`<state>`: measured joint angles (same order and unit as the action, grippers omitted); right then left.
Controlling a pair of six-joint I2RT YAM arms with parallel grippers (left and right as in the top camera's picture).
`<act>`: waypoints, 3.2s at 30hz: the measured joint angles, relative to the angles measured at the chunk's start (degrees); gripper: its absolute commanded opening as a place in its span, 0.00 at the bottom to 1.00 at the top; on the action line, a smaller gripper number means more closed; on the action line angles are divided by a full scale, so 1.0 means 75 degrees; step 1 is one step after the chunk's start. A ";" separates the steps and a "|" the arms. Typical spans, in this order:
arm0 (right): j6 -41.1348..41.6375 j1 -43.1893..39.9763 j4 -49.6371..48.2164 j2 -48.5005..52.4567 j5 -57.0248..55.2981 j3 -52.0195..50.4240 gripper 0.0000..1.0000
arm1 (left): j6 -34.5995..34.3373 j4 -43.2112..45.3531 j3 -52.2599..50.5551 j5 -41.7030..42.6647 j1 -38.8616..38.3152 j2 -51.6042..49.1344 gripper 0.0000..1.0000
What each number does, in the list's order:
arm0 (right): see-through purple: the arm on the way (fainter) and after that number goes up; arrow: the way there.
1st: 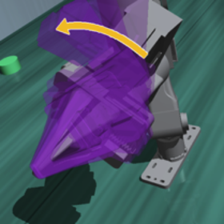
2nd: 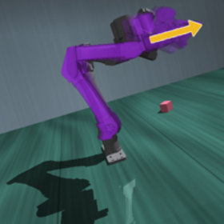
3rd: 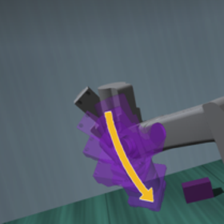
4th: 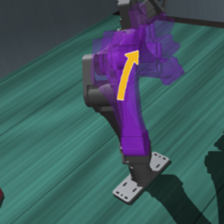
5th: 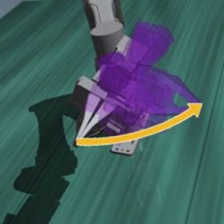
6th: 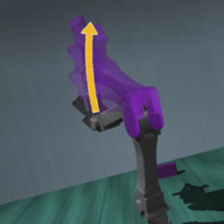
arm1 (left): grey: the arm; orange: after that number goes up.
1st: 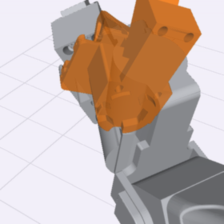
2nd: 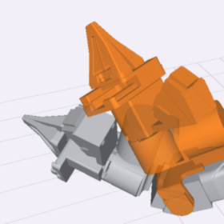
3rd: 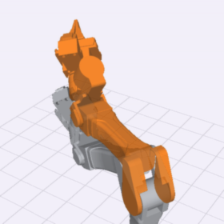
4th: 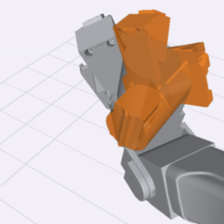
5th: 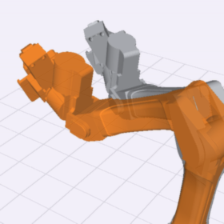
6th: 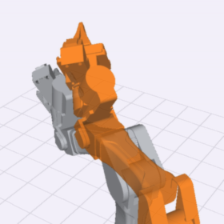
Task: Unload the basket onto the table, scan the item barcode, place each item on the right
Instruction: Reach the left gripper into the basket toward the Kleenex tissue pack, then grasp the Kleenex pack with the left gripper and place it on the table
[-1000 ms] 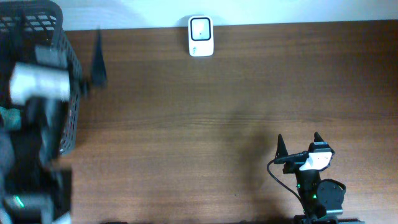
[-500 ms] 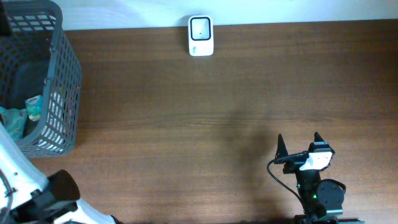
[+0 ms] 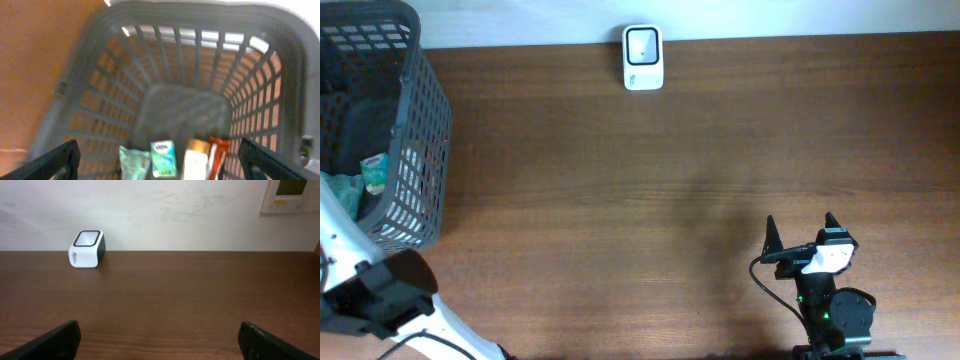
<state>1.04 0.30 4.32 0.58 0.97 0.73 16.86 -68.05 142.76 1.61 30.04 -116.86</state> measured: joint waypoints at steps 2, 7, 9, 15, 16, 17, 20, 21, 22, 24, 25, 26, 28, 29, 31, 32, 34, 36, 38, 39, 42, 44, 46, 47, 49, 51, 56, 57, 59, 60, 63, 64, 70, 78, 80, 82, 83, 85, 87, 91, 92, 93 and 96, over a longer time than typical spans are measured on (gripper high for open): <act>0.0003 0.0000 0.0000 0.0000 0.0000 0.0000 0.99 | -0.0006 -0.0122 0.0000 0.0233 -0.0003 -0.0251 0.99; 0.0000 0.0000 0.0000 0.0000 0.0000 0.0000 0.99 | -0.0557 -0.0044 0.0003 0.0530 0.0099 -0.0743 0.80; 0.0003 0.0000 0.0000 0.0000 0.0000 0.0000 0.98 | -0.0935 -0.0096 0.0003 0.0562 0.0280 -0.0857 0.79; 0.0003 0.0000 0.0000 0.0000 0.0000 0.0000 0.99 | -0.1425 -0.0501 0.0003 0.0152 0.0793 -0.1139 0.68; 0.0003 0.0000 0.0000 0.0000 0.0000 0.0000 0.99 | -0.1431 -0.0539 0.0003 0.0017 0.0787 -0.1145 0.66; 0.0003 0.0000 0.0000 0.0000 0.0000 0.0000 0.99 | -0.1434 -0.0589 0.0003 -0.0085 0.0769 -0.1151 0.63; 0.0006 0.0000 0.0000 0.0000 0.0000 0.0000 0.99 | -0.1460 -0.0822 0.0009 -0.0227 0.0746 -0.1224 0.56; 0.0006 0.0000 0.0000 0.0000 0.0000 0.0000 0.99 | -0.1457 -0.0892 0.0009 -0.0265 0.0737 -0.1285 0.49; 0.0006 0.0000 0.0000 0.0000 0.0000 0.0000 0.99 | -0.1472 -0.0947 0.0012 -0.0280 0.0729 -0.1349 0.36; 0.0003 0.0000 0.0000 0.0000 0.0000 0.0000 0.99 | -0.1498 -0.1137 0.0012 -0.0312 0.0691 -0.1580 0.25; 0.0003 0.0000 0.0000 0.0000 0.0000 0.0000 0.99 | -0.1518 -0.1172 0.0012 -0.0312 0.0664 -0.1725 0.23; 0.0000 0.0000 0.0000 0.0000 0.0000 0.0000 0.99 | -0.1492 -0.1180 0.0012 -0.0315 0.0635 -0.1877 0.24; 0.0003 0.0000 0.0000 0.0000 0.0000 0.0000 0.99 | -0.1542 -0.1189 0.0009 -0.0332 0.0586 -0.2171 0.34; 0.0003 0.0000 0.0000 0.0000 0.0000 0.0000 0.99 | -0.1559 -0.1192 0.0009 -0.0350 0.0545 -0.2267 0.35; 0.0003 0.0000 0.0000 0.0000 0.0000 0.0000 0.99 | -0.1568 -0.1201 0.0009 -0.0519 0.0484 -0.2396 0.40; 0.0006 0.0000 0.0000 0.0000 -0.0003 0.0000 0.99 | -0.1574 -0.1204 0.0009 -0.0629 0.0440 -0.2451 0.42; 0.0000 0.0000 0.0000 0.0000 0.0000 0.0000 0.99 | -0.1571 -0.1207 0.0009 -0.0752 0.0361 -0.2527 0.47; 0.0003 0.0000 0.0000 0.0000 0.0000 0.0000 0.99 | -0.1539 -0.1224 0.0012 -0.0851 0.0291 -0.2649 0.47; 0.0003 0.0000 0.0000 0.0000 0.0000 0.0000 0.99 | -0.1536 -0.1326 0.0012 -0.1064 0.0213 -0.2903 0.47; 0.0003 0.0000 0.0000 0.0000 0.0000 0.0000 0.99 | -0.1536 -0.1355 0.0012 -0.1174 0.0189 -0.3031 0.46; 0.0003 0.0000 0.0000 0.0000 0.0000 0.0000 0.99 | -0.1533 -0.1364 0.0009 -0.1422 0.0146 -0.3360 0.45; 0.0003 0.0000 0.0000 0.0000 0.0000 0.0000 0.99 | -0.1536 -0.1361 0.0009 -0.1510 0.0146 -0.3503 0.45; 0.0003 0.0000 0.0000 0.0000 0.0000 0.0000 0.99 | -0.1536 -0.1326 0.0009 -0.1542 0.0146 -0.3552 0.45; 0.0006 0.0000 0.0000 0.0000 0.0000 0.0000 0.99 | -0.1533 -0.1294 0.0009 -0.1550 0.0143 -0.3552 0.45; 0.0006 0.0000 0.0000 0.0000 0.0000 0.0000 0.99 | -0.1463 -0.1209 0.0009 -0.1533 0.0122 -0.3552 0.45; 0.0003 0.0000 0.0000 0.0000 0.0000 0.0000 0.99 | -0.1393 -0.1192 0.0009 -0.1530 0.0079 -0.3552 0.45; 0.0003 0.0000 0.0000 0.0000 0.0000 0.0000 0.99 | -0.1367 -0.1227 0.0012 -0.1545 -0.0082 -0.3625 0.45; 0.0003 0.0000 0.0000 0.0000 0.0000 0.0000 0.99 | -0.1364 -0.1268 0.0012 -0.1562 -0.0105 -0.3689 0.44; 0.0000 0.0000 0.0000 0.0000 0.0000 0.0000 0.99 | -0.1364 -0.1378 0.0012 -0.1614 -0.0119 -0.3856 0.44; 0.0000 0.0000 0.0000 0.0000 0.0000 0.0000 0.99 | -0.1367 -0.1402 0.0012 -0.1682 -0.0119 -0.3966 0.44; 0.0000 0.0000 0.0000 0.0000 0.0000 0.0000 0.99 | -0.1364 -0.1510 0.0009 -0.2049 -0.0093 -0.4164 0.43; 0.0003 0.0000 0.0000 0.0000 0.0000 0.0000 0.99 | -0.1367 -0.1556 0.0009 -0.2174 -0.0090 -0.4179 0.43; 0.0003 0.0000 0.0000 0.0000 0.0000 0.0000 0.99 | -0.1303 -0.1562 0.0009 -0.2480 -0.0090 -0.4266 0.02; 0.0000 0.0000 0.0000 0.0000 0.0000 0.0000 0.99 | -0.1609 -0.1754 0.0758 -0.1629 -0.0099 -0.4287 0.00; 0.0003 0.0000 0.0000 0.0000 0.0000 0.0000 0.99 | -0.2011 -0.1751 0.1687 -0.1008 -0.0137 -0.4237 0.00; 0.0003 0.0000 0.0000 0.0000 0.0000 0.0000 0.99 | -0.2588 -0.1784 0.2474 -0.0641 -0.0157 -0.4217 0.00; 0.0003 0.0000 0.0000 0.0000 0.0000 0.0000 0.99 | -0.3156 -0.1731 0.3244 -0.0385 -0.0184 -0.3975 0.00; 0.0003 0.0000 0.0000 0.0000 -0.0003 0.0000 0.99 | -0.3710 -0.1754 0.3864 -0.0204 -0.0198 -0.3552 0.00; 0.0003 0.0000 0.0000 0.0000 0.0000 0.0000 0.99 | -0.4543 -0.1687 0.4648 0.0201 -0.0198 -0.2853 0.00; 0.0000 0.0000 0.0000 0.0000 0.0000 0.0000 0.99 | -0.5441 -0.1346 0.4954 0.1457 -0.0286 -0.1478 0.00; 0.0003 0.0000 0.0000 0.0000 0.0000 0.0000 0.99 | -0.5543 -0.1314 0.4963 0.1766 -0.0388 -0.1291 0.00; 0.0006 0.0000 0.0000 0.0000 0.0000 0.0000 0.99 | -0.5619 -0.1300 0.4975 0.2183 -0.0571 -0.1119 0.00; 0.0006 0.0000 0.0000 0.0000 0.0000 0.0000 0.99 | -0.5773 -0.1498 0.4975 0.3144 -0.1370 -0.0973 0.00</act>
<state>1.08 0.30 4.32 0.58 0.97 0.73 -26.44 -79.29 180.07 25.19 19.77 -124.16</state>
